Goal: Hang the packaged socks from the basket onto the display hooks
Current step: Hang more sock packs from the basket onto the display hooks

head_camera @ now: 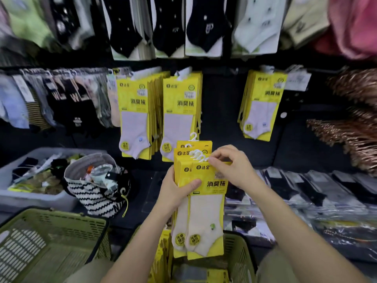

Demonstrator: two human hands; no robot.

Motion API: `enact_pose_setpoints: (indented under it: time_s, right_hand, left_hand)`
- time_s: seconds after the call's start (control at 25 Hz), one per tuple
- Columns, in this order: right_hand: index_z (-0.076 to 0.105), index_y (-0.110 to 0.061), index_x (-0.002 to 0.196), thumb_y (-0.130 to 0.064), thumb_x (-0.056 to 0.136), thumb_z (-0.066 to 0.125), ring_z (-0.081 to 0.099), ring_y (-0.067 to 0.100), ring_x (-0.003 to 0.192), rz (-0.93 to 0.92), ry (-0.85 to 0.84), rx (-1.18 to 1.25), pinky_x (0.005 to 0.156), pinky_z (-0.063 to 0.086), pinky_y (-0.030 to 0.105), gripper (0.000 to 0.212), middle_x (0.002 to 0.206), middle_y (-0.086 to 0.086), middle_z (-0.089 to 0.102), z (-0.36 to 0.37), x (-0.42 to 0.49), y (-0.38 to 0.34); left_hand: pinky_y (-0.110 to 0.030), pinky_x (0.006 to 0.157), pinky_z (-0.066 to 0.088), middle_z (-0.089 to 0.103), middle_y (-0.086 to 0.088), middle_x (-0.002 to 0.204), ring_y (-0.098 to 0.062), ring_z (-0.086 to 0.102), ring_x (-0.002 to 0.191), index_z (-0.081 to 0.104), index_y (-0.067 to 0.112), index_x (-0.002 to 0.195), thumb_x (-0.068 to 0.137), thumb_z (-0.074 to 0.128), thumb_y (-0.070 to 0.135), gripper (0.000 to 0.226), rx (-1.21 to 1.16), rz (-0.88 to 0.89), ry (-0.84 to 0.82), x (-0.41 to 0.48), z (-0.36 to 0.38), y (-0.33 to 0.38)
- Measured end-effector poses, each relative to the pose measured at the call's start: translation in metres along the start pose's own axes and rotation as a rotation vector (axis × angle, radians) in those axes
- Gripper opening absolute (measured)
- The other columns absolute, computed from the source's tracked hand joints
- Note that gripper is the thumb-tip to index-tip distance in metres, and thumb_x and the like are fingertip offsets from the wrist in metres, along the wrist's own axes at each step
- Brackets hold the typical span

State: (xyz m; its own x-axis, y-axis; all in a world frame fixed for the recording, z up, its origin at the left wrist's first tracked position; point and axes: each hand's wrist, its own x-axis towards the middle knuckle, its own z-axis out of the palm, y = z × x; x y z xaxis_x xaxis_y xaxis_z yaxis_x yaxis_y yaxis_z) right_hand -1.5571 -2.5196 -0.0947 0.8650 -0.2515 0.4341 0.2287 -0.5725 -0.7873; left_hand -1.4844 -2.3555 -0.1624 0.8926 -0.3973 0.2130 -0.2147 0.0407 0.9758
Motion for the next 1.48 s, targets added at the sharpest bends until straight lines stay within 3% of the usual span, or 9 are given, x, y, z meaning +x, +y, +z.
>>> enact_pose_setpoints:
  time_s: [0.16, 0.32, 0.44, 0.56, 0.76, 0.92, 1.16, 1.36, 1.48]
  right_hand:
    - [0.068, -0.02, 0.072, -0.014, 0.084, 0.066, 0.055, 0.002, 0.067, -0.003, -0.095, 0.001, 0.066, 0.045, 0.019, 0.013, 0.075, -0.009, 0.064, -0.019, 0.031, -0.032]
    - [0.068, -0.016, 0.076, -0.015, 0.087, 0.063, 0.06, 0.013, 0.069, 0.032, -0.043, 0.017, 0.066, 0.049, 0.027, 0.012, 0.074, 0.003, 0.067, -0.017, 0.057, -0.048]
    - [0.067, -0.019, 0.075, -0.016, 0.088, 0.062, 0.06, 0.009, 0.066, 0.041, 0.01, 0.038, 0.063, 0.048, 0.022, 0.014, 0.073, -0.001, 0.067, -0.015, 0.077, -0.056]
    - [0.068, -0.024, 0.071, -0.017, 0.086, 0.064, 0.061, 0.002, 0.067, 0.059, 0.135, 0.121, 0.059, 0.047, 0.015, 0.017, 0.072, -0.01, 0.068, -0.02, 0.108, -0.072]
    - [0.068, -0.019, 0.075, -0.02, 0.085, 0.065, 0.065, 0.023, 0.09, 0.05, 0.223, 0.074, 0.083, 0.054, 0.038, 0.011, 0.087, 0.004, 0.07, -0.013, 0.162, -0.098]
    - [0.07, -0.013, 0.082, -0.02, 0.086, 0.064, 0.063, 0.024, 0.093, 0.026, 0.202, -0.01, 0.086, 0.052, 0.041, 0.01, 0.09, 0.005, 0.068, -0.01, 0.176, -0.103]
    - [0.069, -0.026, 0.074, -0.014, 0.086, 0.062, 0.06, 0.004, 0.072, -0.061, 0.344, -0.056, 0.067, 0.045, 0.018, 0.019, 0.075, -0.01, 0.067, -0.067, 0.146, -0.073]
    - [0.067, -0.016, 0.08, -0.014, 0.084, 0.066, 0.057, 0.007, 0.071, 0.044, 0.497, -0.011, 0.062, 0.045, 0.02, 0.005, 0.074, -0.008, 0.064, -0.108, 0.165, -0.054]
    - [0.063, -0.024, 0.07, -0.014, 0.084, 0.065, 0.058, 0.008, 0.072, 0.032, 0.466, -0.025, 0.056, 0.043, 0.018, 0.017, 0.075, -0.006, 0.064, -0.105, 0.179, -0.046]
  left_hand:
    - [-0.01, 0.059, 0.05, 0.07, 0.021, 0.086, 0.006, 0.066, 0.079, 0.054, 0.036, 0.097, 0.051, 0.081, 0.039, 0.053, -0.025, 0.032, 0.013, 0.013, -0.009, 0.022]
    - [-0.011, 0.057, 0.05, 0.069, 0.016, 0.087, 0.006, 0.067, 0.076, 0.055, 0.031, 0.099, 0.071, 0.077, 0.021, 0.037, -0.059, 0.047, 0.024, 0.029, -0.017, 0.034]
    - [-0.015, 0.062, 0.051, 0.069, 0.007, 0.1, -0.002, 0.068, 0.082, 0.057, 0.022, 0.109, 0.08, 0.07, 0.02, 0.031, -0.072, 0.05, 0.072, 0.041, -0.029, 0.041]
    - [-0.013, 0.057, 0.05, 0.069, 0.013, 0.093, 0.003, 0.067, 0.075, 0.057, 0.029, 0.097, 0.08, 0.071, 0.024, 0.022, -0.072, 0.099, 0.201, 0.053, -0.054, 0.06]
    - [-0.02, 0.063, 0.048, 0.065, 0.011, 0.094, -0.002, 0.063, 0.083, 0.055, 0.032, 0.093, 0.077, 0.071, 0.032, 0.022, -0.034, 0.205, 0.384, 0.067, -0.105, 0.098]
    - [-0.02, 0.064, 0.05, 0.067, 0.014, 0.094, -0.001, 0.066, 0.082, 0.057, 0.036, 0.094, 0.068, 0.068, 0.042, 0.028, -0.051, 0.23, 0.346, 0.063, -0.115, 0.109]
    - [-0.015, 0.06, 0.052, 0.069, 0.013, 0.093, 0.002, 0.067, 0.081, 0.058, 0.03, 0.096, 0.073, 0.069, 0.036, 0.026, -0.067, 0.235, 0.219, 0.074, -0.069, 0.113]
    - [-0.013, 0.06, 0.051, 0.067, 0.013, 0.093, 0.006, 0.065, 0.079, 0.058, 0.031, 0.092, 0.075, 0.071, 0.034, 0.022, -0.034, 0.227, 0.173, 0.082, -0.019, 0.112]
    - [-0.009, 0.057, 0.049, 0.067, 0.016, 0.088, 0.009, 0.065, 0.076, 0.057, 0.032, 0.09, 0.075, 0.072, 0.032, 0.021, -0.04, 0.223, 0.163, 0.084, -0.005, 0.111]
